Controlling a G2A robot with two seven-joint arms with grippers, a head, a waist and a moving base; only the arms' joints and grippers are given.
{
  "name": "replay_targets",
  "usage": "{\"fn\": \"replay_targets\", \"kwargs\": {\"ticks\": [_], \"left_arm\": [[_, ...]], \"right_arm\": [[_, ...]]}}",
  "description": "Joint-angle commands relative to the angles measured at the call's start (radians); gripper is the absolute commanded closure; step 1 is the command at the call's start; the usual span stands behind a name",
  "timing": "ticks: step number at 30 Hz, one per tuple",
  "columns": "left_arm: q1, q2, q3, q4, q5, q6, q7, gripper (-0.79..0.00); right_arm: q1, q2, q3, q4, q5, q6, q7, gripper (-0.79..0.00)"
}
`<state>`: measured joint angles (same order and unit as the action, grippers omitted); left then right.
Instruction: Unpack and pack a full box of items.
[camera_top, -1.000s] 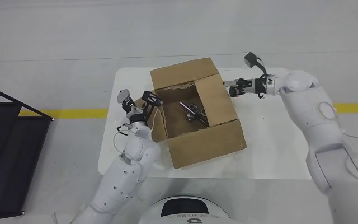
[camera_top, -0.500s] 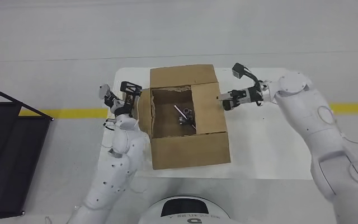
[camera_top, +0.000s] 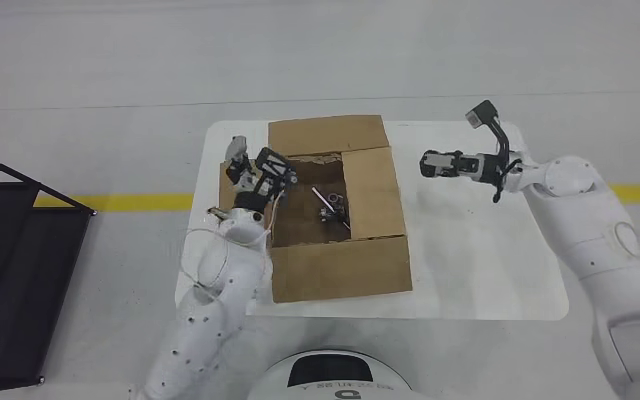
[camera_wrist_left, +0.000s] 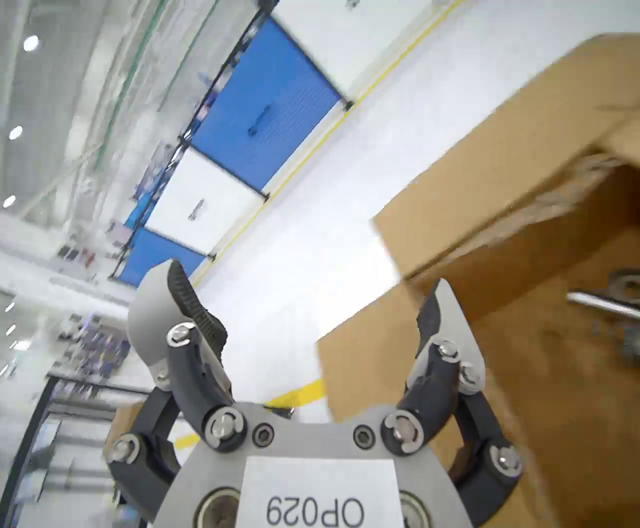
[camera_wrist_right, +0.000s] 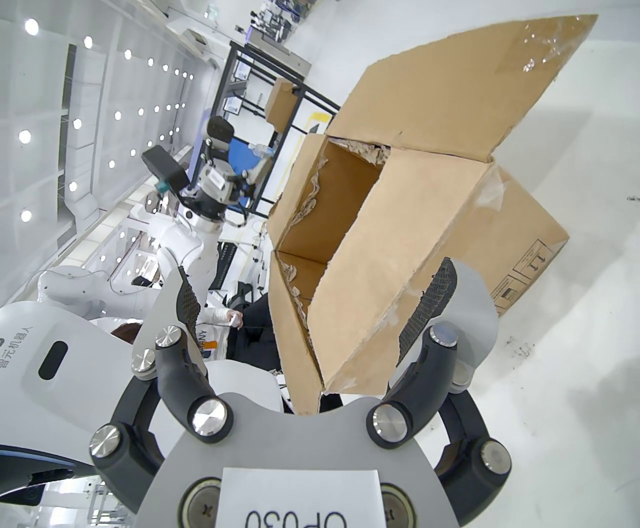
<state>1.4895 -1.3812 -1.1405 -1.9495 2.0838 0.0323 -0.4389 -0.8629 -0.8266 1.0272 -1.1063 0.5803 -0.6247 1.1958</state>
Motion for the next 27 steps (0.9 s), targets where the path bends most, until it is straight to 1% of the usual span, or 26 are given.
{"fn": "replay_targets", "kwargs": {"ticks": [1,9,10,11,12,13,14,16,18,21,24,26,27], "left_arm": [[0.002,-0.003,-0.008,-0.013,-0.19,0.027,0.067,-0.785],[0.002,-0.003,-0.008,-0.013,-0.19,0.027,0.067,-0.785],[-0.006,0.0,-0.023,0.008,-0.106,0.05,0.059,-0.785],[-0.016,0.004,-0.02,0.045,0.081,0.093,0.037,-0.785],[-0.025,0.003,0.01,0.08,0.19,0.102,-0.001,-0.785],[-0.034,-0.004,0.049,0.096,0.093,0.024,-0.008,-0.785],[-0.066,-0.006,0.043,0.116,0.042,-0.042,-0.015,-0.785],[-0.127,-0.006,0.052,0.193,0.063,-0.164,-0.061,-0.785],[-0.177,-0.013,0.081,0.245,-0.001,-0.274,-0.068,-0.785],[-0.233,-0.022,0.092,0.294,-0.128,-0.36,-0.037,-0.785],[-0.283,-0.031,0.11,0.344,-0.159,-0.396,-0.094,-0.785],[-0.316,-0.037,0.126,0.379,-0.203,-0.453,-0.132,-0.785],[-0.332,-0.039,0.132,0.389,-0.209,-0.467,-0.138,-0.785]], "right_arm": [[-0.023,0.011,0.011,-0.031,0.022,-0.008,-0.008,-0.785],[-0.023,0.011,0.011,-0.031,0.022,-0.008,-0.008,-0.785],[-0.023,0.011,0.011,-0.031,0.022,-0.008,-0.008,-0.785],[-0.023,0.011,0.011,-0.031,0.022,-0.008,-0.008,-0.785],[-0.023,0.011,0.011,-0.031,0.022,-0.008,-0.008,-0.785],[-0.023,0.011,0.011,-0.031,0.022,-0.008,-0.008,-0.785],[-0.023,0.011,0.011,-0.031,0.022,-0.008,-0.008,-0.785],[-0.023,0.011,0.011,-0.031,0.022,-0.008,-0.008,-0.785],[-0.023,0.011,0.011,-0.031,0.022,-0.008,-0.008,-0.785],[-0.023,0.011,0.011,-0.031,0.022,-0.008,-0.008,-0.785],[-0.023,0.011,0.011,-0.031,0.022,-0.008,-0.008,-0.785],[-0.023,0.011,0.011,-0.031,0.022,-0.008,-0.008,-0.785],[-0.023,0.011,0.011,-0.031,0.022,-0.008,-0.008,-0.785]]}}
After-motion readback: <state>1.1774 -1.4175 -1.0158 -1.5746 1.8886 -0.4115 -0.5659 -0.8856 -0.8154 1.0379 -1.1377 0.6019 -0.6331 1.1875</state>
